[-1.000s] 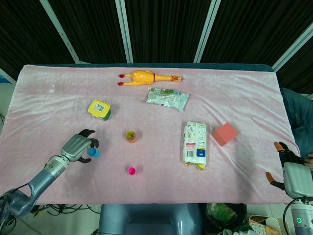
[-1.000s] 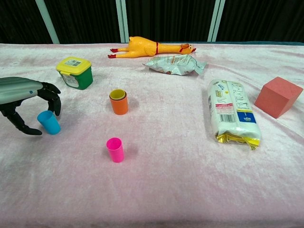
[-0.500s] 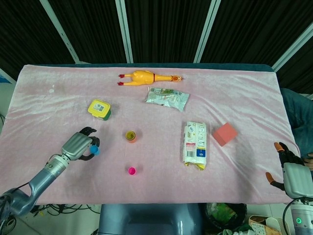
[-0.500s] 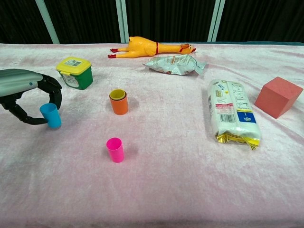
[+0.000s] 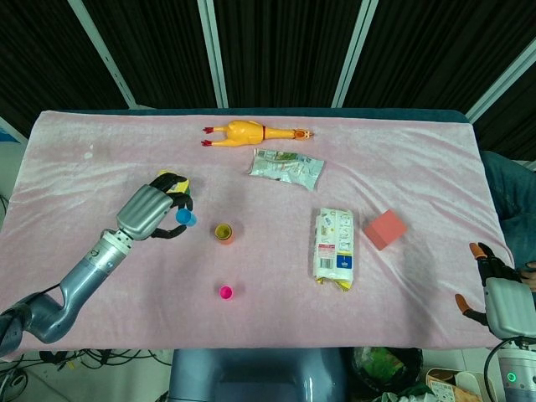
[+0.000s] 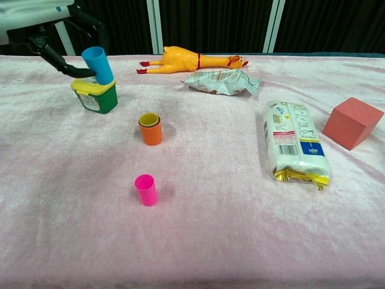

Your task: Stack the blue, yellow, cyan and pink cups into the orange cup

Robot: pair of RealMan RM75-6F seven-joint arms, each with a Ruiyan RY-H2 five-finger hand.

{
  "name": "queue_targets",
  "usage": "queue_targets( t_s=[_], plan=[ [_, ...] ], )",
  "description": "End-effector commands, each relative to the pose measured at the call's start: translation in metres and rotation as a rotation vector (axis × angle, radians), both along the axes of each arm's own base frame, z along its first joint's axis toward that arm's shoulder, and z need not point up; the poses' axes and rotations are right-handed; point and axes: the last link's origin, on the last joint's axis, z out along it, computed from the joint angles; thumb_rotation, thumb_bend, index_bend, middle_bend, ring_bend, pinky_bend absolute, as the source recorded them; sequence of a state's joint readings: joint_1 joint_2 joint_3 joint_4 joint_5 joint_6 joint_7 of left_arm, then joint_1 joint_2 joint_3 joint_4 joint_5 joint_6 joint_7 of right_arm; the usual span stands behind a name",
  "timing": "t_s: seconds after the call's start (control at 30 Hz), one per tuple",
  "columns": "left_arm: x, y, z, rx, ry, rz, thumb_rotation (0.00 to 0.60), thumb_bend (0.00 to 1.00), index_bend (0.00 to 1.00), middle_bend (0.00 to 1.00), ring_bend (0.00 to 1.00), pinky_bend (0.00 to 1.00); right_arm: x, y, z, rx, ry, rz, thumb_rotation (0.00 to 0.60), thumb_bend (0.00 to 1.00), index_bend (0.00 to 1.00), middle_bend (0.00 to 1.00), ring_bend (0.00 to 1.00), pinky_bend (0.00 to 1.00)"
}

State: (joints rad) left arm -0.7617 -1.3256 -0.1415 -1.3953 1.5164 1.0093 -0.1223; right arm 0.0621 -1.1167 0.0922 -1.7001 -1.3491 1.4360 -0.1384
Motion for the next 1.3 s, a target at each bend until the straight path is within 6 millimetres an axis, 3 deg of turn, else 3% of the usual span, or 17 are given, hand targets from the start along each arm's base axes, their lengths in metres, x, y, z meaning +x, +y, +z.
queue_targets(
  t_s=[0.03,0.17,0.37,1.13,1.2,1.3],
  plan=[
    [0.021,0.011,-0.015,-0.051,-0.019,0.005,0.600,0.37,0.51,0.55,0.14,0.15,0.000,0.000,0.000,-0.001,-0.001,-0.002,0.600,0.21,0.06,0.06,0.17,0.23],
    [0.036,0.014,-0.037,-0.104,-0.022,-0.003,0.600,0.37,0.51,0.55,0.14,0.15,-0.002,-0.001,0.001,-0.006,-0.003,-0.007,0.600,0.21,0.06,0.06,0.17,0.23],
    [0.036,0.016,-0.058,-0.130,0.009,-0.002,0.600,0.37,0.51,0.55,0.14,0.15,-0.002,-0.001,0.002,-0.007,-0.005,-0.007,0.600,0.22,0.06,0.06,0.17,0.23],
    [0.021,0.025,-0.090,-0.157,0.070,0.045,0.600,0.35,0.49,0.53,0.14,0.15,-0.001,0.000,0.002,-0.006,-0.010,-0.006,0.600,0.22,0.06,0.06,0.17,0.23],
    [0.020,0.025,-0.093,-0.162,0.085,0.046,0.600,0.31,0.45,0.50,0.14,0.15,-0.001,0.000,0.002,-0.005,-0.007,-0.007,0.600,0.22,0.06,0.06,0.17,0.23],
    [0.020,0.024,-0.092,-0.170,0.086,0.048,0.600,0.16,0.33,0.39,0.12,0.13,-0.001,0.000,0.002,-0.004,-0.006,-0.007,0.600,0.22,0.06,0.06,0.17,0.23]
  ],
)
